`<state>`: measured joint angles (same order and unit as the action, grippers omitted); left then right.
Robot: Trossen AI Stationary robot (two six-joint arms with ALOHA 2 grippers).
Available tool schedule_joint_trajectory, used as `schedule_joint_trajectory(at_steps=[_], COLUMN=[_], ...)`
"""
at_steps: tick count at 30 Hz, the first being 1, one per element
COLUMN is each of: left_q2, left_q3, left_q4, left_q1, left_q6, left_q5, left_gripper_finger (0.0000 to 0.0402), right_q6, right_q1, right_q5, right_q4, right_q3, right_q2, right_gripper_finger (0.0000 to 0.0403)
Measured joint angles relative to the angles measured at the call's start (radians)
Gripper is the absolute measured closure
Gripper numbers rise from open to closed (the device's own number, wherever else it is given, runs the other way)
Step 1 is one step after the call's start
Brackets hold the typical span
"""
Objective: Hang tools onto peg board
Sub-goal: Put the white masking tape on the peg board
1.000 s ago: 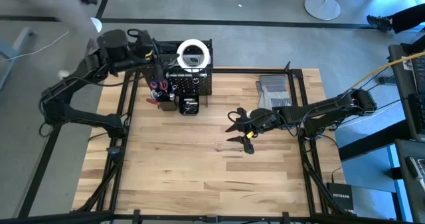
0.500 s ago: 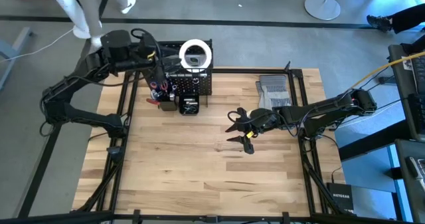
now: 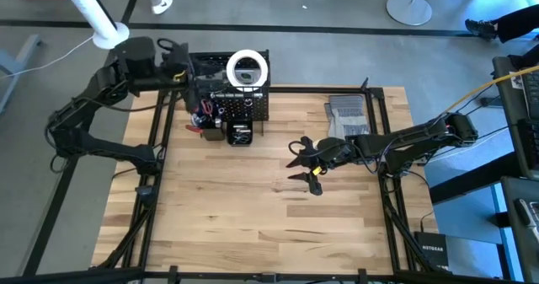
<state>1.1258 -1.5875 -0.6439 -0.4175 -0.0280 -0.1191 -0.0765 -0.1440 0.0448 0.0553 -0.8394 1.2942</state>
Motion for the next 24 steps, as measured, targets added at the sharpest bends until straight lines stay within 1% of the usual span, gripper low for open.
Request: schedule_joint_trajectory(at_steps=[3, 6, 10, 12, 14, 18, 21, 24], left_q2=[-0.026, -0.063, -0.105, -0.127, -0.148, -0.185, -0.211, -0.234], left_q3=[0.000, 0.000, 0.000, 0.020, 0.053, 0.155, 0.256, 0.375], left_q4=[-0.011, -0.065, -0.239, -0.329, -0.386, -0.394, -0.379, -0.320], left_q1=[0.042, 0.115, 0.235, 0.291, 0.347, 0.447, 0.519, 0.575], left_q6=[-0.032, -0.035, 0.040, 0.099, 0.174, 0.329, 0.409, 0.469], left_q5=[-0.024, -0.055, -0.062, -0.062, -0.059, -0.040, 0.009, 0.055], left_gripper_finger=[0.0243, 0.0243, 0.0243, 0.0243, 0.0243, 0.0243, 0.0243, 0.0243], right_q6=[-0.002, -0.026, -0.090, -0.138, -0.188, -0.259, -0.283, -0.288], right_q1=[0.000, -0.006, -0.015, -0.015, -0.013, -0.013, -0.013, -0.007], right_q5=[0.000, -0.001, -0.024, -0.026, -0.027, -0.059, -0.117, -0.188], right_q4=[0.037, 0.168, 0.378, 0.466, 0.550, 0.685, 0.697, 0.653], right_q3=[-0.001, -0.037, -0.055, -0.055, -0.056, -0.055, -0.023, 0.038], right_q2=[-0.017, -0.062, -0.099, -0.104, -0.101, -0.071, -0.047, -0.020], right_gripper_finger=[0.0231, 0.0231, 0.0231, 0.0231, 0.0231, 0.0231, 0.0231, 0.0231])
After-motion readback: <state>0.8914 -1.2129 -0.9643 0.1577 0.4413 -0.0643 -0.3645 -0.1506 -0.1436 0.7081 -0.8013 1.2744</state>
